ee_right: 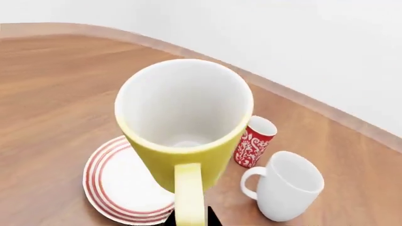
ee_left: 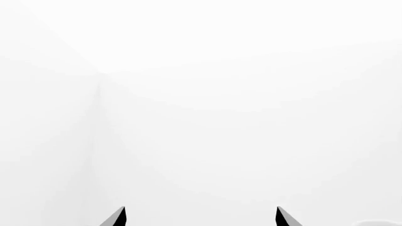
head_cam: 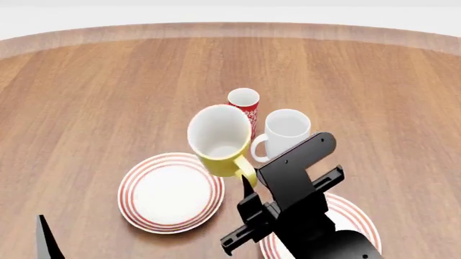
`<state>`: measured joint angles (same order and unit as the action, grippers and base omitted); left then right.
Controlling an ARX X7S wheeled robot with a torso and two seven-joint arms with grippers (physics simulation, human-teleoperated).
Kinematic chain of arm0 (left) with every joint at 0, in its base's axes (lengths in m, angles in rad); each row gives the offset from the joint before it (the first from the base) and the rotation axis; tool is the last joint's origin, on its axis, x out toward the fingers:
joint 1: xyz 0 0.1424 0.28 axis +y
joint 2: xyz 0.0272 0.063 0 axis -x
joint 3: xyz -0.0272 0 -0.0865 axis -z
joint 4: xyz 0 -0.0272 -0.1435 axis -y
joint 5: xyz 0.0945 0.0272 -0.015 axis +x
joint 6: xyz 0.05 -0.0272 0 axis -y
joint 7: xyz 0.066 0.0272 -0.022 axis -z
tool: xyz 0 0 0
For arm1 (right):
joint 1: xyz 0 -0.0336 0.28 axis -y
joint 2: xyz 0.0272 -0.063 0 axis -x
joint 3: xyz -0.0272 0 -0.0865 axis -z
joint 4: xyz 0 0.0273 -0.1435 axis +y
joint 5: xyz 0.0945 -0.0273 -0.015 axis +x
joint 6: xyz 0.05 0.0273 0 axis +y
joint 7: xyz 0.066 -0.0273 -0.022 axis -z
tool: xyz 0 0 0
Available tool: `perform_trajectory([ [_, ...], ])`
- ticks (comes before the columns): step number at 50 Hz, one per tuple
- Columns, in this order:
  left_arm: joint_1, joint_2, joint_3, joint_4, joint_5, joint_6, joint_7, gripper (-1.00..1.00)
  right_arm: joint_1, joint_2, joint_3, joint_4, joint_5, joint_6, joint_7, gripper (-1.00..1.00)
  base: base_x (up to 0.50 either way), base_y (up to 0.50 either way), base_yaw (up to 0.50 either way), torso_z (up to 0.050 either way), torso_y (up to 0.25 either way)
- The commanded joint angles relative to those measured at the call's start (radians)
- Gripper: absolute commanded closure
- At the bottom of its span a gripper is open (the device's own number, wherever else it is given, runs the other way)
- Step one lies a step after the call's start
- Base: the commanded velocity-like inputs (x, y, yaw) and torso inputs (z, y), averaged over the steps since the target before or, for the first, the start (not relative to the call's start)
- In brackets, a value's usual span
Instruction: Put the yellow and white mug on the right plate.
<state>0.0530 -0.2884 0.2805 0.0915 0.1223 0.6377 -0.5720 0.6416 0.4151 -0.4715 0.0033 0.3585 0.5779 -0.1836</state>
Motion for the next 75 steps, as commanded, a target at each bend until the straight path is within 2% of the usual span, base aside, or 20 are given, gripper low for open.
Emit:
perform_trajectory([
  [1, -0.001, 0.013, -0.018, 0.001, 0.016, -0.002, 0.017, -1.0, 0.064, 0.059, 0.066, -0.01, -0.032, 0.03, -0.018, 1.0, 0.0, 0.0, 0.0, 0.0, 0.0],
  [13, -0.004, 0.009, -0.01, 0.004, 0.014, -0.012, 0.019, -1.0, 0.177, 0.074, 0.056, 0.133, -0.083, 0.01, -0.031, 1.0, 0.0, 0.0, 0.0, 0.0, 0.001],
  [26, -0.001, 0.004, -0.001, 0.007, 0.015, -0.016, 0.018, -1.0, 0.298, 0.093, -0.025, 0.263, -0.123, 0.014, -0.142, 1.0, 0.0, 0.0, 0.0, 0.0, 0.0],
  [36, -0.003, 0.003, 0.006, -0.003, 0.02, -0.012, 0.014, -1.0, 0.299, 0.135, -0.052, 0.242, -0.118, 0.061, -0.191, 1.0, 0.0, 0.0, 0.0, 0.0, 0.0],
  [52, -0.003, -0.003, 0.016, -0.005, 0.019, -0.018, 0.014, -1.0, 0.327, 0.152, -0.084, 0.308, -0.14, 0.046, -0.229, 1.0, 0.0, 0.0, 0.0, 0.0, 0.0],
  [60, -0.005, -0.004, 0.02, -0.011, 0.023, -0.017, 0.011, -1.0, 0.269, 0.18, -0.101, 0.256, -0.131, 0.068, -0.24, 1.0, 0.0, 0.0, 0.0, 0.0, 0.001],
  [65, -0.005, -0.005, 0.023, -0.012, 0.024, -0.018, 0.01, -1.0, 0.238, 0.176, -0.086, 0.245, -0.105, 0.084, -0.238, 1.0, 0.0, 0.0, 0.0, 0.0, 0.0],
  [70, -0.005, -0.007, 0.025, -0.006, 0.022, -0.028, 0.012, -1.0, 0.21, 0.136, 0.031, 0.237, 0.014, 0.166, -0.206, 1.0, 0.0, 0.0, 0.0, 0.0, 0.0],
  [75, -0.007, -0.008, 0.028, -0.01, 0.023, -0.027, 0.01, -1.0, 0.194, 0.107, 0.075, 0.259, 0.061, 0.191, -0.192, 1.0, 0.0, 0.0, 0.0, 0.0, 0.0],
])
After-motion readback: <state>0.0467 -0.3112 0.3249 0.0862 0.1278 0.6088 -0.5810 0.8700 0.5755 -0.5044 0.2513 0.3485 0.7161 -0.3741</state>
